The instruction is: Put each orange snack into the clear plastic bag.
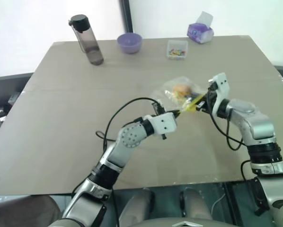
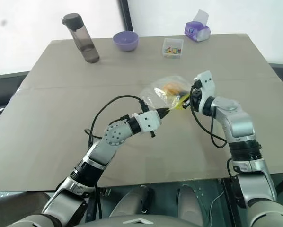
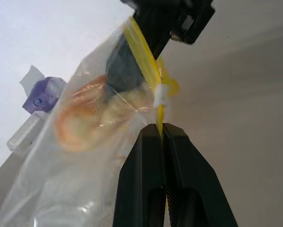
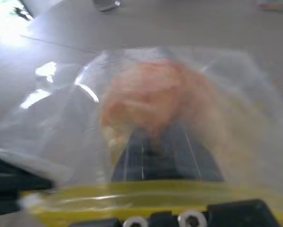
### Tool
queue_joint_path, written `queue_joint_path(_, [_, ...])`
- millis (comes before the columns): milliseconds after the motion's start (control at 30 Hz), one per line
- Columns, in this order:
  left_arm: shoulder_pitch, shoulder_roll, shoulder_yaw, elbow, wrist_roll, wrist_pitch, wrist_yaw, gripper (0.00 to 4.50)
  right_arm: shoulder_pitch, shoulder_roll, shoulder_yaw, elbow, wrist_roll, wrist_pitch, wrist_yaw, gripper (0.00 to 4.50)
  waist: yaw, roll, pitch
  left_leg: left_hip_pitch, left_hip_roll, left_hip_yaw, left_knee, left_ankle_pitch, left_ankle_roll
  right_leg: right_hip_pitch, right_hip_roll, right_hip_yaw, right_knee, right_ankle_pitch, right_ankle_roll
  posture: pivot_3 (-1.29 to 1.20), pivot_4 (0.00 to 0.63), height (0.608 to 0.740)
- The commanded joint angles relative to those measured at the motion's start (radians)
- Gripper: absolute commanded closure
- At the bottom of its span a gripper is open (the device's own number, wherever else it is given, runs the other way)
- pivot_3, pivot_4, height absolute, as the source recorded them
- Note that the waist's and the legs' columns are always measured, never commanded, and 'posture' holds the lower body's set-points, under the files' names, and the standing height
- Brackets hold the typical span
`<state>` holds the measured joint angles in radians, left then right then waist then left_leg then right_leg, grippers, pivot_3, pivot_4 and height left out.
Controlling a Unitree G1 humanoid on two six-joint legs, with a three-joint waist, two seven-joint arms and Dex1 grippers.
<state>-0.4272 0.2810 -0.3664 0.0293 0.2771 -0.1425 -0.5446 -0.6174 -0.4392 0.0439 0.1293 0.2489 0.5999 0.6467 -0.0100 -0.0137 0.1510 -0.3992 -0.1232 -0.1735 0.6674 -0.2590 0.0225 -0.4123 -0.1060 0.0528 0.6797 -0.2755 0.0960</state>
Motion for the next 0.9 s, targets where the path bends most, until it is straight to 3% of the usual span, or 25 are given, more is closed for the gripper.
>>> queue_joint_path(33, [0.006, -0.01, -0.017, -0.045, -0.013, -0.015, -0.009, 4.5, -0.016, 0.025, -0.023, -0.033, 0.029, -0.003, 0.0, 4.47, -0.005, 0.0, 0.0, 0.0, 0.0, 0.0, 0.0, 0.0, 0.0, 0.0, 0.0, 0.0, 0.0, 0.0, 0.0, 0.0, 0.15, 0.74])
queue_joint_path(133, [0.011, -0.014, -0.019, -0.052, -0.013, -0.01, -0.009, 4.5, -0.013, 0.029, -0.016, -0.04, 0.026, -0.008, 0.009, 4.47, -0.008, 0.0, 0.0, 0.0, 0.0, 0.0, -0.002, 0.0, 0.0, -0.001, 0.0, 0.001, -0.001, 0.0, 0.0, 0.0, 0.15, 0.74])
queue_joint_path(200, [0.013, -0.017, -0.018, -0.054, -0.013, -0.007, -0.006, 4.5, -0.011, 0.016, 0.004, -0.046, 0.023, 0.018, 0.031, 3.65, -0.007, 0.0, 0.0, 0.0, 0.0, 0.0, -0.002, 0.0, 0.0, -0.001, 0.0, 0.0, -0.001, 0.0, 0.0, 0.0, 0.15, 0.74])
queue_joint_path(233, [0.012, -0.018, -0.017, -0.054, -0.014, -0.005, -0.003, 4.5, -0.01, 0.014, 0.008, -0.047, 0.021, 0.018, 0.038, 3.45, -0.007, 0.0, 0.0, 0.0, 0.0, 0.0, -0.002, 0.0, 0.0, -0.001, 0.0, 0.0, -0.001, 0.0, 0.0, 0.0, 0.15, 0.74])
queue_joint_path(400, [0.013, -0.03, 0.025, -0.044, -0.031, 0.045, 0.031, 4.5, 0.0, -0.01, 0.005, -0.06, -0.008, -0.041, 0.039, 1.17, -0.007, 0.0, 0.0, 0.0, 0.0, 0.0, -0.001, 0.0, 0.0, -0.001, 0.0, 0.0, 0.0, 0.0, 0.0, 0.0, 0.15, 0.74])
queue_joint_path(667, [-0.004, -0.073, 0.105, -0.052, -0.094, 0.14, 0.069, 4.5, 0.056, -0.152, -0.027, -0.221, 0.063, -0.012, 0.172, 1.17, -0.004, 0.0, 0.0, 0.0, 0.0, 0.0, -0.001, 0.0, 0.0, 0.0, 0.0, 0.0, -0.001, 0.0, 0.0, 0.0, 0.15, 0.74])
queue_joint_path(800, [-0.011, -0.096, 0.124, -0.06, -0.131, 0.167, 0.077, 4.5, 0.114, -0.254, -0.062, -0.258, 0.076, -0.136, 0.286, 1.17, 0.001, 0.0, 0.0, -0.001, 0.0, 0.0, -0.001, 0.0, 0.0, 0.0, 0.0, 0.0, -0.001, 0.0, 0.0, 0.0, 0.15, 0.74])
queue_joint_path(900, [-0.01, -0.093, 0.116, -0.059, -0.125, 0.164, 0.075, 4.5, 0.112, -0.269, -0.064, -0.208, 0.027, -0.197, 0.244, 1.17, -0.004, 0.0, 0.0, 0.0, 0.0, 0.001, -0.001, 0.0, 0.0, 0.0, 0.0, 0.0, -0.001, 0.0, 0.0, 0.0, 0.15, 0.74])
